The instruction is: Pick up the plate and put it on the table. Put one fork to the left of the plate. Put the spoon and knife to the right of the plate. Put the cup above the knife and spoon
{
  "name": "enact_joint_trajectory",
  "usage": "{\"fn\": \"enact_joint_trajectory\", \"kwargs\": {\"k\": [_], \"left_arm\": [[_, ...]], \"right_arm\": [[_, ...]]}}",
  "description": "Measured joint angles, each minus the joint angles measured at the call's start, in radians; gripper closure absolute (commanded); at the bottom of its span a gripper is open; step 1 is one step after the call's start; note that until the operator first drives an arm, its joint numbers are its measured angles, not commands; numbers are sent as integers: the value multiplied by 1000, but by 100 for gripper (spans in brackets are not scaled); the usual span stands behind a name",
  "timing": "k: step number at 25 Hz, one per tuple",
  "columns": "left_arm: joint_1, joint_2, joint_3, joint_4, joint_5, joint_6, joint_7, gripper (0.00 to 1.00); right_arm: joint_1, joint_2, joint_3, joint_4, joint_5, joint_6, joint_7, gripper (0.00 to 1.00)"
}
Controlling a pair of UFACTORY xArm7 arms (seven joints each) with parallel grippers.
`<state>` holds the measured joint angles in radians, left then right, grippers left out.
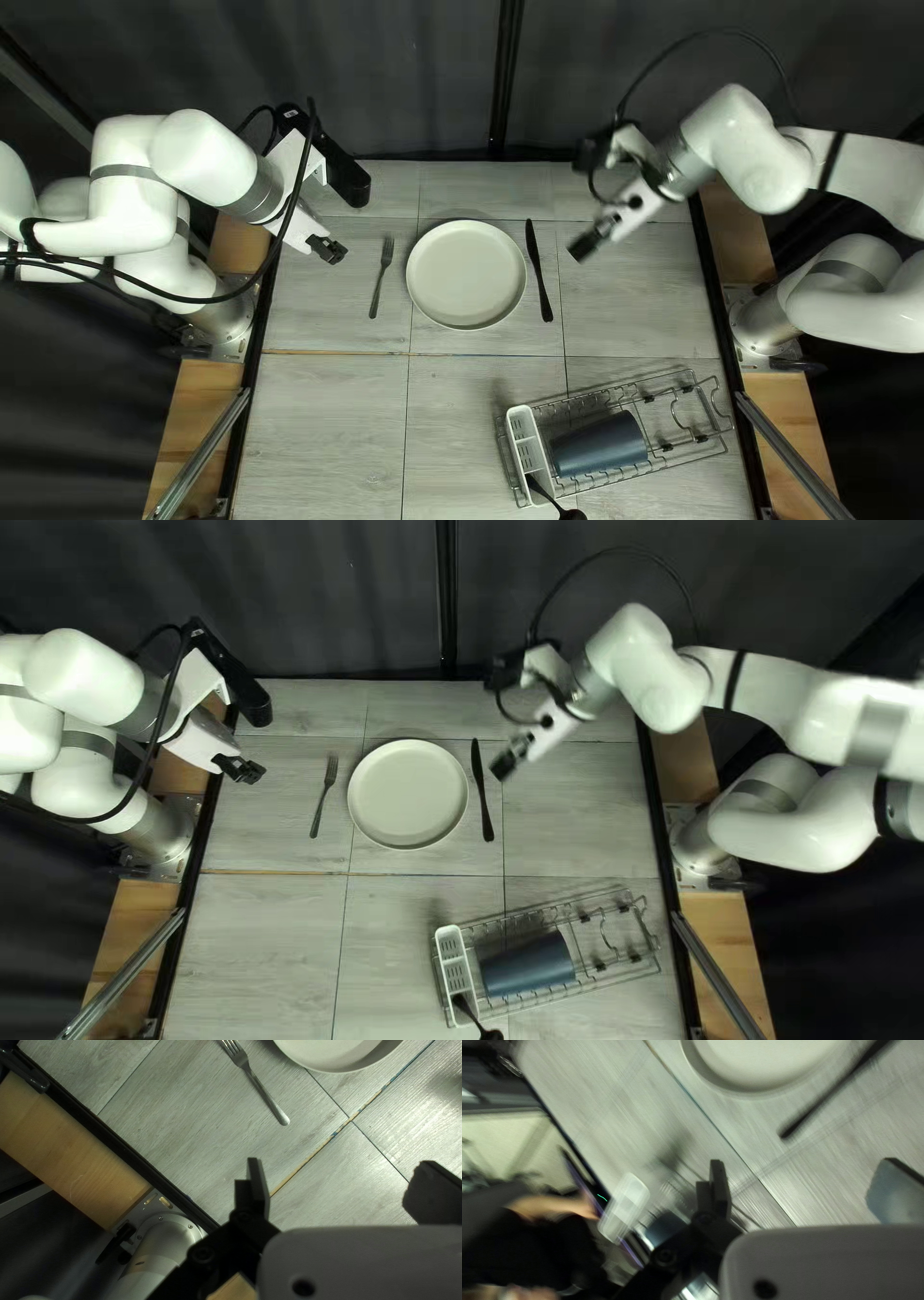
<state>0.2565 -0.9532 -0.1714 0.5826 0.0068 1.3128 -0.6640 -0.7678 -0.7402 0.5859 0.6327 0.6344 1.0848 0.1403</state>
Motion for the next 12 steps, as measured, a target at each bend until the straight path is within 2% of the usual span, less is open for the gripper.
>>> {"fn": "enact_joint_trajectory", "kwargs": {"k": [3,12], "left_arm": [[0,0,0,0,0,0,0,0],[0,0,0,0,0,0,0,0]], "right_arm": [[17,-1,45,38,-33,45,32,0],[18,-1,49,42,-37,49,35,0]]}}
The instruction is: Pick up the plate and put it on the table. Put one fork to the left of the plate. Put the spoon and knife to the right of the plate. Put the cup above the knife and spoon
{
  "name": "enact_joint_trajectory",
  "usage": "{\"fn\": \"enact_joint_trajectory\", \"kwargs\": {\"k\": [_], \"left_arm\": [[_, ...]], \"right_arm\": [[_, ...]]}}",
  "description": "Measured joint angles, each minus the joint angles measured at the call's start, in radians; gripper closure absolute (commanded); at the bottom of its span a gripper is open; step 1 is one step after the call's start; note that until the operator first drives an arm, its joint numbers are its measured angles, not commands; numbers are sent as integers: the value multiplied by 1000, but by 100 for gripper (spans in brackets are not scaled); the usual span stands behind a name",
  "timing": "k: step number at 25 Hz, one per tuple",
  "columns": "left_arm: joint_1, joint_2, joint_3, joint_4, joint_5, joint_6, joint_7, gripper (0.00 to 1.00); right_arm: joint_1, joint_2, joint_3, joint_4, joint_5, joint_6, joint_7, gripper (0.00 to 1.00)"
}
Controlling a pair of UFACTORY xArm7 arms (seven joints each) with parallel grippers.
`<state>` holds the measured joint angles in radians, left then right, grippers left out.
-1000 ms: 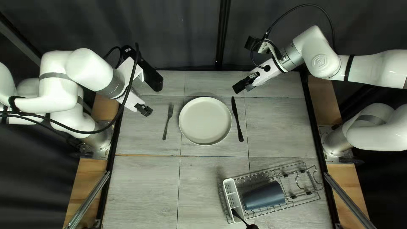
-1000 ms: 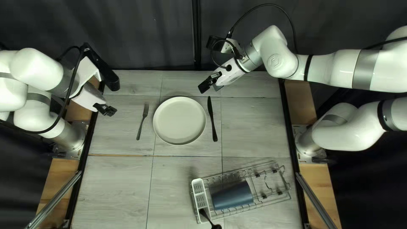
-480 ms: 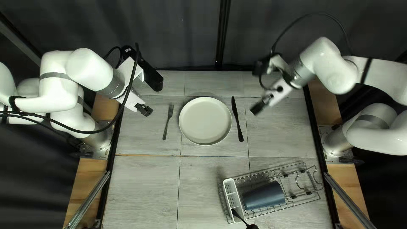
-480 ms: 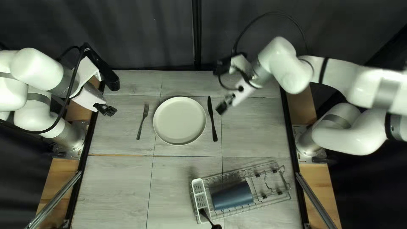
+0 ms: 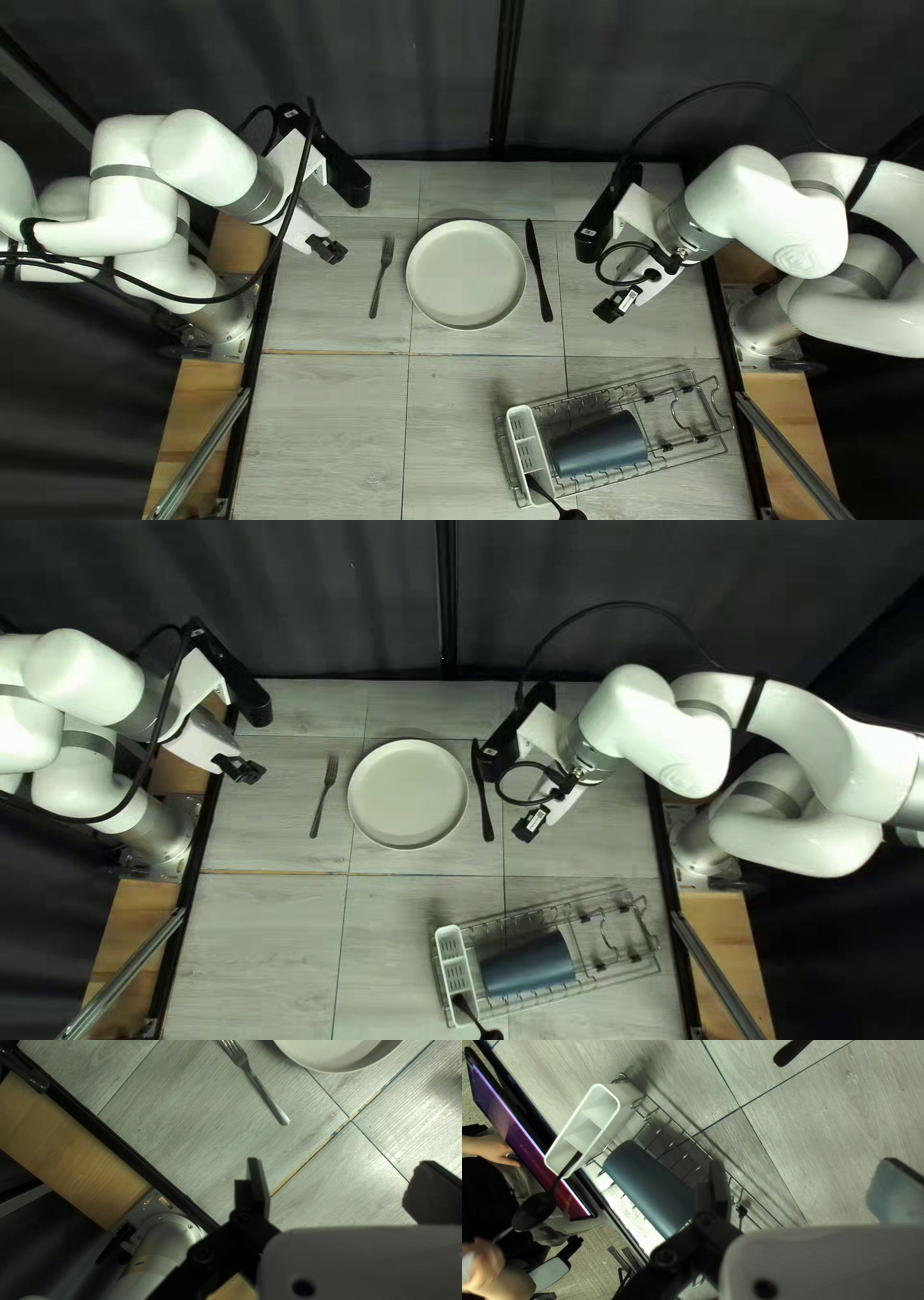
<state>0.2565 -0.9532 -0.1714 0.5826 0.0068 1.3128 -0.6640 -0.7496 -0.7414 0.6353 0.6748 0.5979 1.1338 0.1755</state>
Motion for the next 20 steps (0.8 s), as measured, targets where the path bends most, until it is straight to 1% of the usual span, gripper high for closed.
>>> {"fn": "enact_joint_trajectory", "kwargs": {"k": [10,12,15,17,20], "left_arm": [[0,0,0,0,0,0,0,0],[0,0,0,0,0,0,0,0],[0,0,0,0,0,0,0,0],[0,0,0,0,0,0,0,0],[0,0,0,0,0,0,0,0]], "right_arm": [[0,7,6,10,-4,4,1,0],[-3,30,27,61,-17,25,14,0],[-10,70,83,182,-51,96,72,0],[-18,99,142,271,-78,153,131,0],[-39,138,258,385,-111,221,233,0]]}}
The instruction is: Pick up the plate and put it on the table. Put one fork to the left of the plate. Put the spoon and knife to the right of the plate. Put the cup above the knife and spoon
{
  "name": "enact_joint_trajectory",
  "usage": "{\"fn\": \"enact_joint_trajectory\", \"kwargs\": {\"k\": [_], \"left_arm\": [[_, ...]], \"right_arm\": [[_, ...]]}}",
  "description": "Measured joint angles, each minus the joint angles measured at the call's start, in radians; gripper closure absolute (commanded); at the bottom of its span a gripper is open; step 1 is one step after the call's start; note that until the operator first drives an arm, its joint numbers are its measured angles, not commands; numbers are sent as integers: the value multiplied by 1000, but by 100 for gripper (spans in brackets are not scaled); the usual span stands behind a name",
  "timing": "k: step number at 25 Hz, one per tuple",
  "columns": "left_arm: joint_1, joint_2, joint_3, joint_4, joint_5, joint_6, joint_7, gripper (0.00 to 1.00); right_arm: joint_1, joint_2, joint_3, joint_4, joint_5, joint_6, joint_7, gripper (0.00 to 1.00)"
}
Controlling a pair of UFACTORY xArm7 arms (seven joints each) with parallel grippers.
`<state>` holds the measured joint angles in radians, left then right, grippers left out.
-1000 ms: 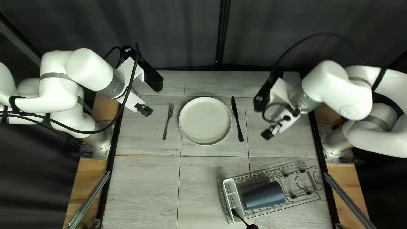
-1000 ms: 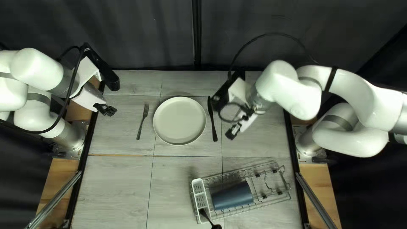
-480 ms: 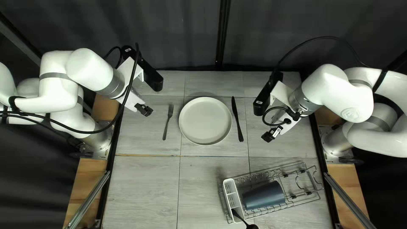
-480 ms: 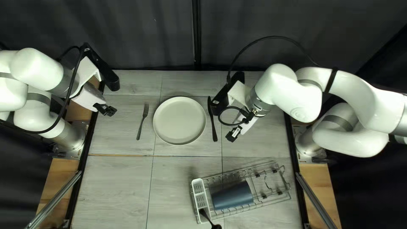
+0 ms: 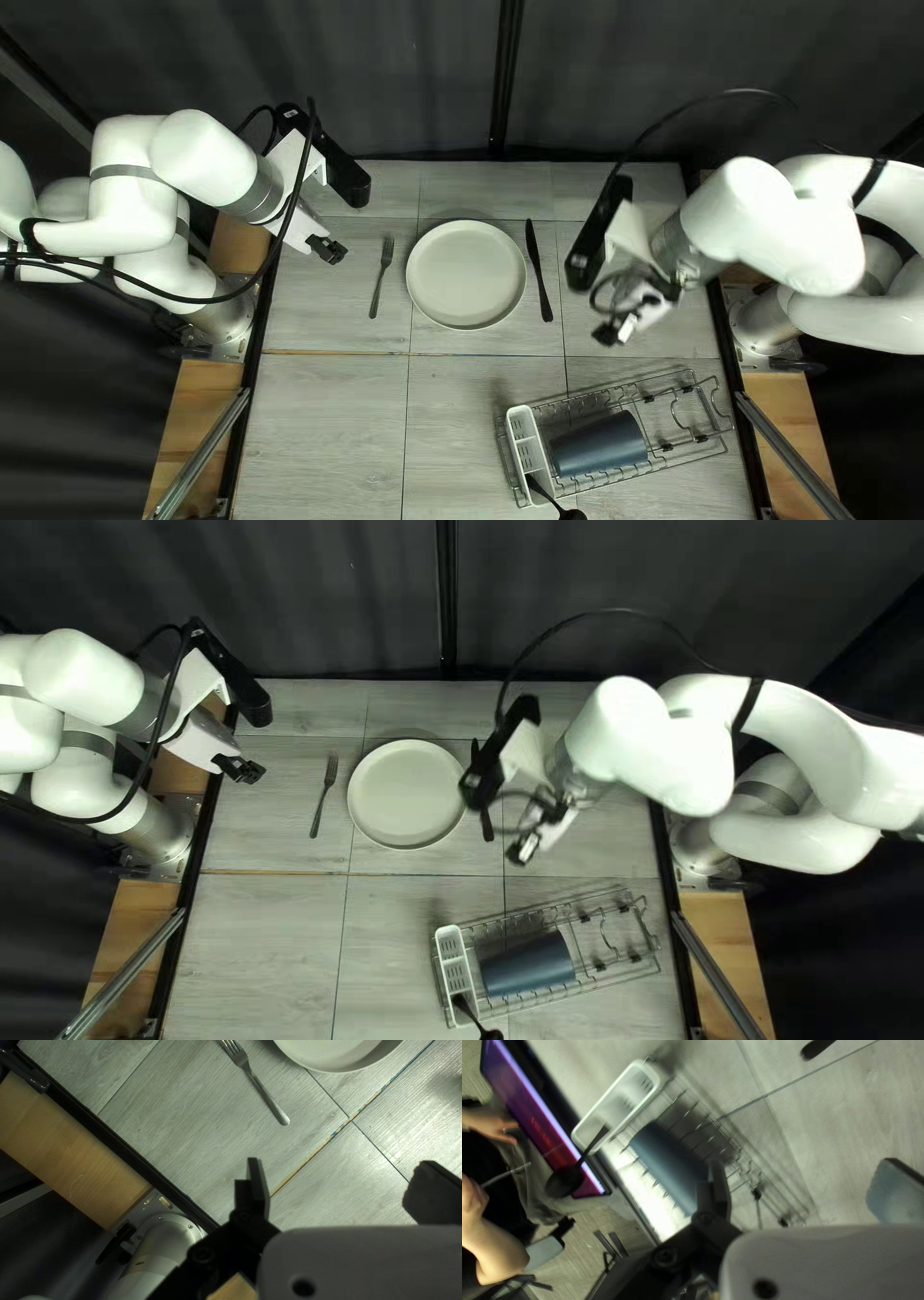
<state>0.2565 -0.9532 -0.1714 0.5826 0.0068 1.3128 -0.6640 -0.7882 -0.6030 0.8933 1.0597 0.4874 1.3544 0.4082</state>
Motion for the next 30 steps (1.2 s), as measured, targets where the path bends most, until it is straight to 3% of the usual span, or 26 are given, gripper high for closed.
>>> {"fn": "enact_joint_trajectory", "kwargs": {"k": [4,7,9,14,18,21,23,30], "left_arm": [[0,0,0,0,0,0,0,0],[0,0,0,0,0,0,0,0],[0,0,0,0,0,0,0,0],[0,0,0,0,0,0,0,0],[0,0,0,0,0,0,0,0],[0,0,0,0,0,0,0,0],[0,0,0,0,0,0,0,0],[0,0,0,0,0,0,0,0]], "right_arm": [[-37,40,164,103,-27,42,101,0],[-116,76,323,177,-56,60,146,0],[-227,91,474,242,-72,81,158,0],[-629,6,866,518,-46,211,96,0],[-861,-125,1061,781,3,336,2,0],[-972,-207,1152,932,28,403,-70,0],[-1006,-233,1182,972,36,422,-107,0],[-985,-198,1160,880,37,375,-125,0]]}}
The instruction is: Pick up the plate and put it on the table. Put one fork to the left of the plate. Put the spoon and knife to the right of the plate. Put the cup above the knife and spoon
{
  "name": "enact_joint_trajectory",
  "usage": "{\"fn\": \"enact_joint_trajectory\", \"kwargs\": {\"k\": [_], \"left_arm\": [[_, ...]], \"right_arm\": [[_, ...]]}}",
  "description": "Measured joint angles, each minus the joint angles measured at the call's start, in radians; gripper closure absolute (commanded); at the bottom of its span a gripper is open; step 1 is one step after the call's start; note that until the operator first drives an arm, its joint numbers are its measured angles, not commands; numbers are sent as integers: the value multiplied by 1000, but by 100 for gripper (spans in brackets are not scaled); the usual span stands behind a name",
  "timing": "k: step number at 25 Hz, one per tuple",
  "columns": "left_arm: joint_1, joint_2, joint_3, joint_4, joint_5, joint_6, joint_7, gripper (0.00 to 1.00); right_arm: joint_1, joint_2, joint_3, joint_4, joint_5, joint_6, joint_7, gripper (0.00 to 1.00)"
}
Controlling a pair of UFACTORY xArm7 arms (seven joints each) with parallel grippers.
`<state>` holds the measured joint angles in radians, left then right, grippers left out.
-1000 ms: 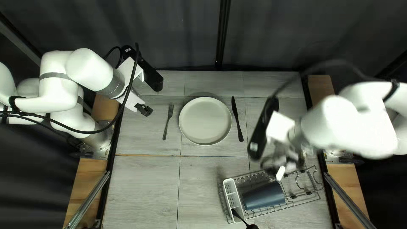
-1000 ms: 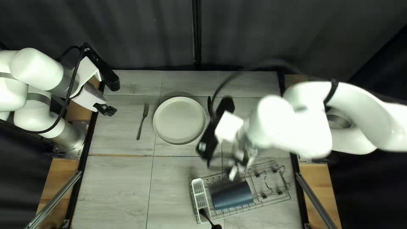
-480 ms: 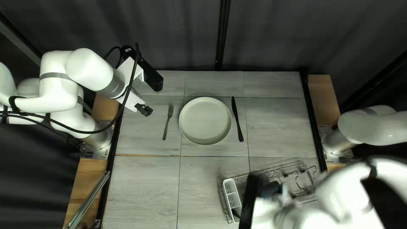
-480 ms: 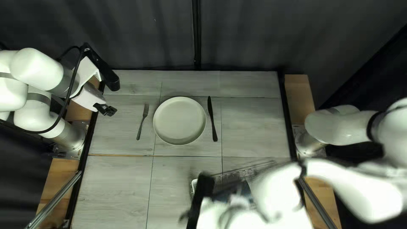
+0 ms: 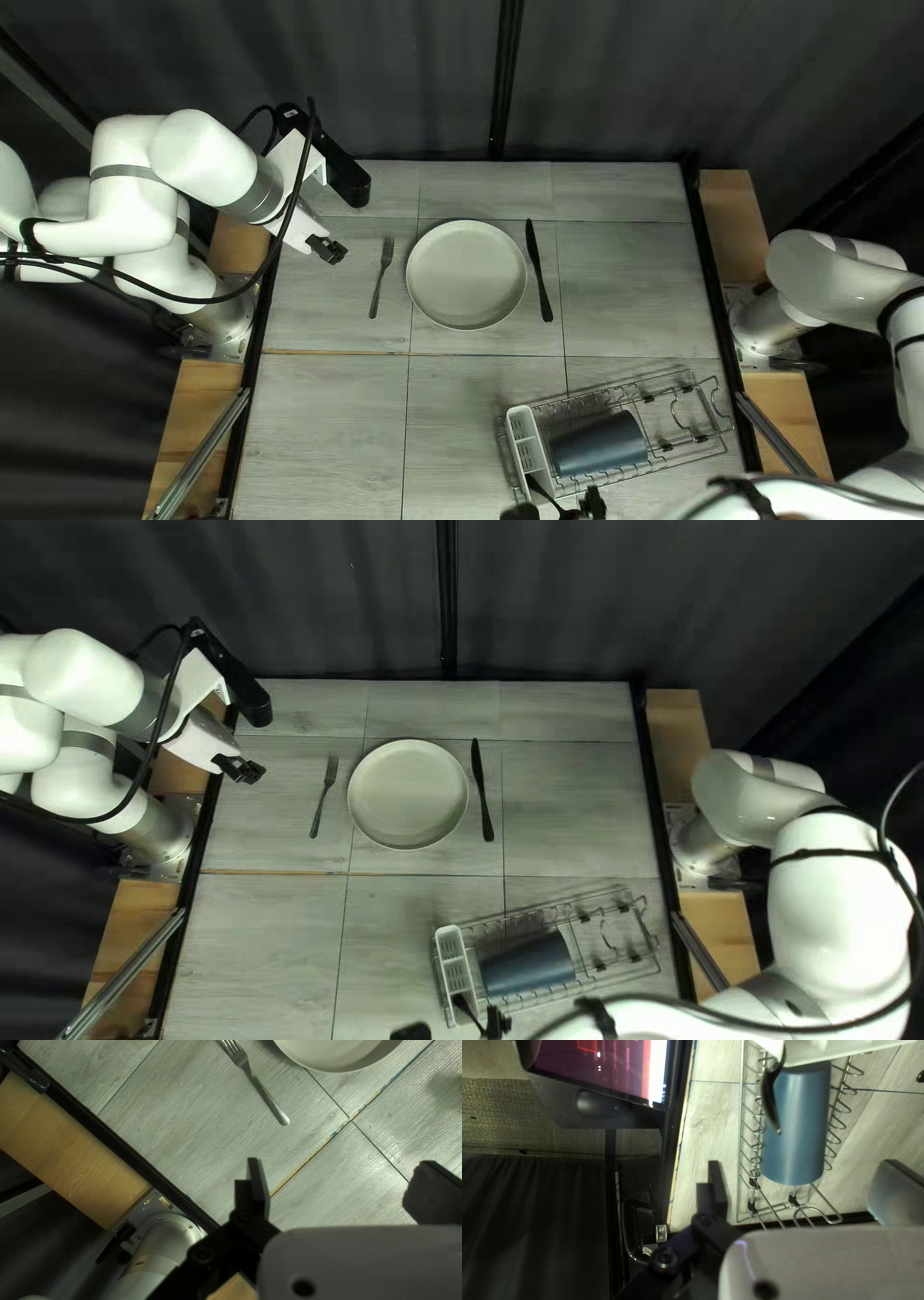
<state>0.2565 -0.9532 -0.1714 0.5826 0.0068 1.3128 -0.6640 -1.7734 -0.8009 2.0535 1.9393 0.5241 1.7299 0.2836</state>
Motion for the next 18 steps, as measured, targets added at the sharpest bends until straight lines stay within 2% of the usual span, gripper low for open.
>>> {"fn": "enact_joint_trajectory", "kwargs": {"k": [6,12,18], "left_arm": [[0,0,0,0,0,0,0,0],[0,0,0,0,0,0,0,0],[0,0,0,0,0,0,0,0]], "right_arm": [[12,3,-6,0,-11,-1,0,0],[10,-27,8,79,-28,25,-5,0],[-18,-76,38,142,-38,29,-59,0]]}}
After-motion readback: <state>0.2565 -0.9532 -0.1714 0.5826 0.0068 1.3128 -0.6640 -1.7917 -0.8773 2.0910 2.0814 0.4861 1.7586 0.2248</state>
